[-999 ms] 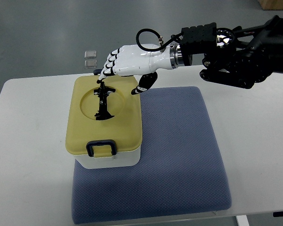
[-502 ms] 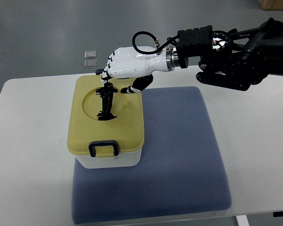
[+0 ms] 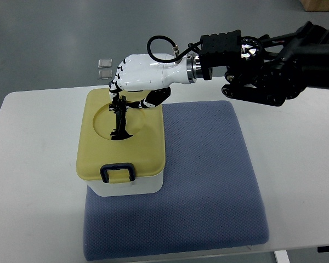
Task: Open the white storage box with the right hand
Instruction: 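Lower the right hand and close its fingers around the black lid handle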
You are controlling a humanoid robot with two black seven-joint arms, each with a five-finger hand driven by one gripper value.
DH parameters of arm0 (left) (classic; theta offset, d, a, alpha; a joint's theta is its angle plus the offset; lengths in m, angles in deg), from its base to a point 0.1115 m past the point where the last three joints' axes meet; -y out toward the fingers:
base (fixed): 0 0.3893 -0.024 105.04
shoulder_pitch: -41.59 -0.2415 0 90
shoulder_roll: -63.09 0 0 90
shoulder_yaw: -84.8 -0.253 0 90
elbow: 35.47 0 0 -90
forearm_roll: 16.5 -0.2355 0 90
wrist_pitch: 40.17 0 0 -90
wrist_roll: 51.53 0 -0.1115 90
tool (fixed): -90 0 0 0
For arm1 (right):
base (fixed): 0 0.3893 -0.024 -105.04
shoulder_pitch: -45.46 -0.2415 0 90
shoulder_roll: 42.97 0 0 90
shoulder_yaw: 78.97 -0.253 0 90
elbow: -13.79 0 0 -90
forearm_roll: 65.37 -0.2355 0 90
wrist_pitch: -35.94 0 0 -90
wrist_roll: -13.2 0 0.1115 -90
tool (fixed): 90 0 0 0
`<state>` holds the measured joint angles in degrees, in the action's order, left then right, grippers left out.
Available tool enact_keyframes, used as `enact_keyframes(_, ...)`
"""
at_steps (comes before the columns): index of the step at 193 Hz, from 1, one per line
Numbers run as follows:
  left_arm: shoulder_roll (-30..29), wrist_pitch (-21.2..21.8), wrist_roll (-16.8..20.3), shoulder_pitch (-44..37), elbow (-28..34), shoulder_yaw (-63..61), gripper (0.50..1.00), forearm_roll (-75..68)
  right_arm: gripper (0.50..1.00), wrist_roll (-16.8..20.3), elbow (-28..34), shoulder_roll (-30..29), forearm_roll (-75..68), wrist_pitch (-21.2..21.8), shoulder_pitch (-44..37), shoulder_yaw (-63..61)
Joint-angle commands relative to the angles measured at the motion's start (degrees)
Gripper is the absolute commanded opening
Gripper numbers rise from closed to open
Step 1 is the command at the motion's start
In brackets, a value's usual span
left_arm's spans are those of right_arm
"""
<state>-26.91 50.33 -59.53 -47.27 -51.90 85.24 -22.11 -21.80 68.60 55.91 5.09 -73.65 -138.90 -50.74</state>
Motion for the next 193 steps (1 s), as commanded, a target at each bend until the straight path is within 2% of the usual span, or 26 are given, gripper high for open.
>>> enact_keyframes(1,0.0,0.03,0.0,0.0,0.0,0.0,1.0,-0.01,0.664,0.0,0.3,-0.01,-0.06,0.0,-0.04,-0.02)
enact_keyframes(13,0.0,-0.06,0.0,0.0,0.0,0.0,1.0,-0.01,0.686,0.0,0.47,-0.01,-0.15,0.0,-0.04,-0.11)
enact_keyframes(26,0.0,0.03,0.0,0.0,0.0,0.0,1.0,-0.01,0.76,0.0,0.91,-0.18,-1.29,0.0,0.05,-0.11)
enact_keyframes(42,0.0,0.03,0.0,0.0,0.0,0.0,1.0,-0.01,0.801,0.0,1.7,-0.45,-2.69,0.0,0.14,-0.19)
enact_keyframes(68,0.0,0.03,0.0,0.0,0.0,0.0,1.0,-0.01,0.819,0.0,1.97,-0.8,-3.31,0.0,0.4,-0.2)
enact_keyframes(100,0.0,0.03,0.0,0.0,0.0,0.0,1.0,-0.01,0.813,0.0,1.97,-1.59,-3.4,-0.09,0.58,-0.2)
enact_keyframes(115,0.0,-0.06,0.0,0.0,0.0,0.0,1.0,-0.01,0.782,0.0,1.97,-1.94,-4.28,-0.62,0.67,-0.2)
enact_keyframes(122,0.0,0.03,0.0,0.0,0.0,0.0,1.0,0.08,0.709,0.0,1.97,-2.03,-4.8,-1.06,0.84,-0.2)
enact_keyframes(132,0.0,0.03,0.0,0.0,0.0,0.0,1.0,-0.01,0.654,0.0,1.97,-2.38,-4.8,-1.32,1.02,-0.2)
enact_keyframes(135,0.0,-0.06,0.0,0.0,0.0,0.0,1.0,0.08,0.611,0.0,1.97,-2.38,-4.89,-1.41,1.02,-0.2)
enact_keyframes(136,0.0,-0.06,0.0,0.0,0.0,0.0,1.0,0.08,0.611,0.0,1.97,-2.38,-4.89,-1.41,1.02,-0.2)
enact_keyframes(137,0.0,0.03,0.0,0.0,0.0,0.0,1.0,-0.01,0.587,0.0,1.97,-2.38,-4.89,-1.5,1.1,-0.2)
enact_keyframes(138,0.0,0.03,0.0,0.0,0.0,0.0,1.0,-0.01,0.586,0.0,1.97,-2.38,-4.89,-1.5,1.11,-0.2)
enact_keyframes(139,0.0,0.03,0.0,0.0,0.0,0.0,1.0,-0.01,0.562,0.0,1.97,-2.47,-4.89,-1.59,1.11,-0.2)
enact_keyframes(146,0.0,0.03,0.0,0.0,0.0,0.0,1.0,-0.01,0.5,0.0,1.97,-2.47,-4.89,-1.85,1.11,-0.11)
enact_keyframes(193,0.0,0.03,0.0,0.0,-0.09,0.0,1.0,-0.01,0.5,0.0,1.97,-2.29,-4.89,-5.81,0.93,-0.2)
